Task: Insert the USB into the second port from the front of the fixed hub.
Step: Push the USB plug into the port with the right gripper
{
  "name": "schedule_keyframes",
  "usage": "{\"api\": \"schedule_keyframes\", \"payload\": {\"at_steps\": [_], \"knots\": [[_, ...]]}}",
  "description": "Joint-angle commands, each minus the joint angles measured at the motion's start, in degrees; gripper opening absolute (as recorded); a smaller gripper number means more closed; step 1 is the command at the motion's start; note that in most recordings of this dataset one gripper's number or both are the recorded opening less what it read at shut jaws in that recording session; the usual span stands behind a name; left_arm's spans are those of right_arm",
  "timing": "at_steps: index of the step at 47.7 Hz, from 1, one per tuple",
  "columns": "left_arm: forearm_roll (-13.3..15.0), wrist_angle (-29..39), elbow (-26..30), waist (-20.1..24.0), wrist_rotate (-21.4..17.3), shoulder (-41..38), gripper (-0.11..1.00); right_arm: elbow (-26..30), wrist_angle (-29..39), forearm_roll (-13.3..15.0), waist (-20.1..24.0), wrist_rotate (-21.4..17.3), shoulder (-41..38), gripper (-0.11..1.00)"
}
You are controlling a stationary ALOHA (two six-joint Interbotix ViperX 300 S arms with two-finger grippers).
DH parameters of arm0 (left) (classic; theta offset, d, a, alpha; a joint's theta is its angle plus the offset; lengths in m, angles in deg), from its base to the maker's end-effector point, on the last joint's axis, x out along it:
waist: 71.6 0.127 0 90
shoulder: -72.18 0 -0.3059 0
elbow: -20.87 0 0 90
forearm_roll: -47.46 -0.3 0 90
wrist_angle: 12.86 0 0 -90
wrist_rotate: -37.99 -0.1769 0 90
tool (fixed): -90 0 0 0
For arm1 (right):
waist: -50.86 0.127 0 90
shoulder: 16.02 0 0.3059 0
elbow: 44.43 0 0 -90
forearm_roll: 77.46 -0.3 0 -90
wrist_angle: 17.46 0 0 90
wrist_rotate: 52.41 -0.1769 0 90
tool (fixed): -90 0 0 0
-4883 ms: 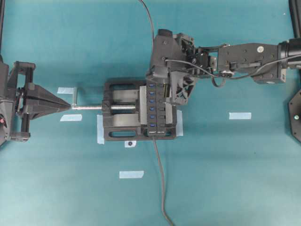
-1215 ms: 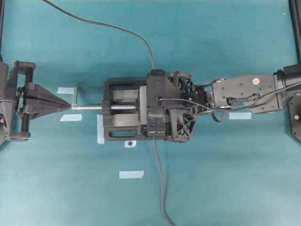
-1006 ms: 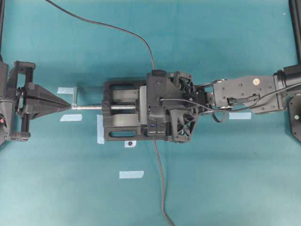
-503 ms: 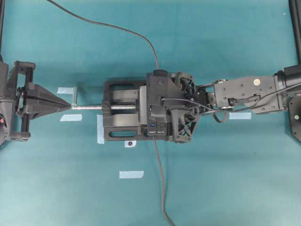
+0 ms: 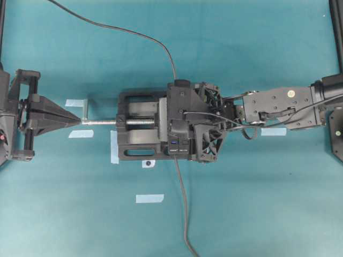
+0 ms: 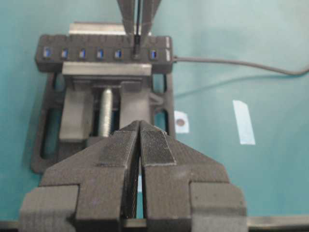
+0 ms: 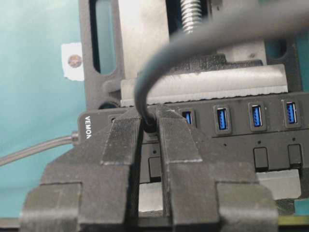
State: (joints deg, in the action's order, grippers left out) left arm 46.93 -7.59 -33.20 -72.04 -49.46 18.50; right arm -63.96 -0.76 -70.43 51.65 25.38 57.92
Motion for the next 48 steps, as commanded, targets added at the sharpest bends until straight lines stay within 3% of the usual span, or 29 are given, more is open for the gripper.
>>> {"api": "schedule_keyframes", "payload": {"at_steps": [1, 48], "knots": [[-0.09, -0.26, 1.49, -0.09, 0.0, -0.18, 0.0, 0.09, 0.26, -0.09, -0.09, -0.79, 0.09, 0.04], [-0.09, -0.35, 1.41, -0.09, 0.18, -0.18, 0.0, -0.18, 0.62, -0.09, -0.18, -0.53, -1.93, 0.04]]}}
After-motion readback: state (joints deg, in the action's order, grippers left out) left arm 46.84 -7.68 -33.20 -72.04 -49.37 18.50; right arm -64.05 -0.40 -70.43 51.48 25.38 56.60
